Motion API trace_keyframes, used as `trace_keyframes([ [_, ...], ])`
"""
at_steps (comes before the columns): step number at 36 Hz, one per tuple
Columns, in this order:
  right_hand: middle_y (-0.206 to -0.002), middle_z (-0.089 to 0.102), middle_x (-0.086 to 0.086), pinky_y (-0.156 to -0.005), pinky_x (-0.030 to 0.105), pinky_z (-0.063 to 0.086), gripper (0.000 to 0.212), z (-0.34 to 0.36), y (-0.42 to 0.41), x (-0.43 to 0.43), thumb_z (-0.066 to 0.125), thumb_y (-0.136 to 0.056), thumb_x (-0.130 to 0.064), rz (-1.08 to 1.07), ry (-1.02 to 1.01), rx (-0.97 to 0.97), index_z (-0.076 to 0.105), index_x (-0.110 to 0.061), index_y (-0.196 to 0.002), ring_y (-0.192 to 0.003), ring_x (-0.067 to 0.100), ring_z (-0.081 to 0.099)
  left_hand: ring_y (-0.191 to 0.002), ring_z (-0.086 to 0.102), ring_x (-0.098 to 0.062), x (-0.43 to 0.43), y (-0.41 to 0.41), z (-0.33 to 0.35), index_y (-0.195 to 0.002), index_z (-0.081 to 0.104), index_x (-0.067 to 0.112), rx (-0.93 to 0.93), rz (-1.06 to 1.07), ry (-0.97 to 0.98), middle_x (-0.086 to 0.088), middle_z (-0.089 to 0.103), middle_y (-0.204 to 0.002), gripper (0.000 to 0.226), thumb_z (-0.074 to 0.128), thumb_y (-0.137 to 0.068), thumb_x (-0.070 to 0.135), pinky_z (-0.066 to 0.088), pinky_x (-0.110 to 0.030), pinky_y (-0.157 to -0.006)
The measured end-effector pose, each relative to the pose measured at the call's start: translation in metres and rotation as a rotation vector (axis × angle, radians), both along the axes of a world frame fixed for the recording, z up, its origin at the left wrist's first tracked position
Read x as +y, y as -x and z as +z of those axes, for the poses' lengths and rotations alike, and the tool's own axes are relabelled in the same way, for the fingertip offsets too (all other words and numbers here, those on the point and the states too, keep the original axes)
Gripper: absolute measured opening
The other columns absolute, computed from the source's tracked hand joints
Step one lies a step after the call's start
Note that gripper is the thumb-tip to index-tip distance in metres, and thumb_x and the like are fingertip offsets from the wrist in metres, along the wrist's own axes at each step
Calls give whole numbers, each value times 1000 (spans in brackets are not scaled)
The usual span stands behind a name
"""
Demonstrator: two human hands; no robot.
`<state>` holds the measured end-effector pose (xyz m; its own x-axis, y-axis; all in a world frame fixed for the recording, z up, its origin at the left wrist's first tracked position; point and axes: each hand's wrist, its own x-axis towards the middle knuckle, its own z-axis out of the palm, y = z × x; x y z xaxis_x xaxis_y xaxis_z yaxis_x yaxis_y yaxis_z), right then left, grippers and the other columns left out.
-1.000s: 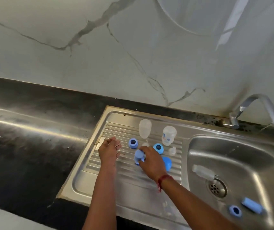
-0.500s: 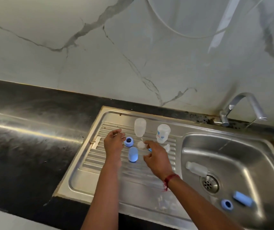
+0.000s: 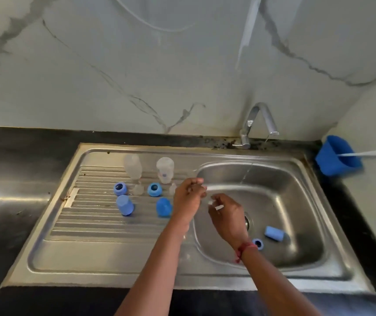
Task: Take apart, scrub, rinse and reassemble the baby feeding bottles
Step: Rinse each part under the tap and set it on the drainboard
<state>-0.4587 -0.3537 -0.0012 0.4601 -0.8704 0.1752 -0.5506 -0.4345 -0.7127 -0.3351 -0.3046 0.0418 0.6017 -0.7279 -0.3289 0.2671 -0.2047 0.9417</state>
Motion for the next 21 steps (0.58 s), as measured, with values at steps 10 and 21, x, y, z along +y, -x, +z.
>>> trace_keyframes([
  [10,-92,75,2,-70,21,44,19,-23,86,-53,65,-84,-11,-42,-266,230,73,-17,-100,-85,22,68,-73,64,-15,-43,77,-40,-87,67,17,84,-27,-250,-6,70,-86,10,62,-87,8,45,-28,-67],
  [21,-102,73,7,-81,30,46,17,-63,112,-113,61,-86,-17,199,-407,457,73,-18,-97,-97,28,66,-87,54,-19,-64,93,-73,-87,62,22,201,131,-399,-1,60,-93,14,56,-99,25,42,-31,-69],
])
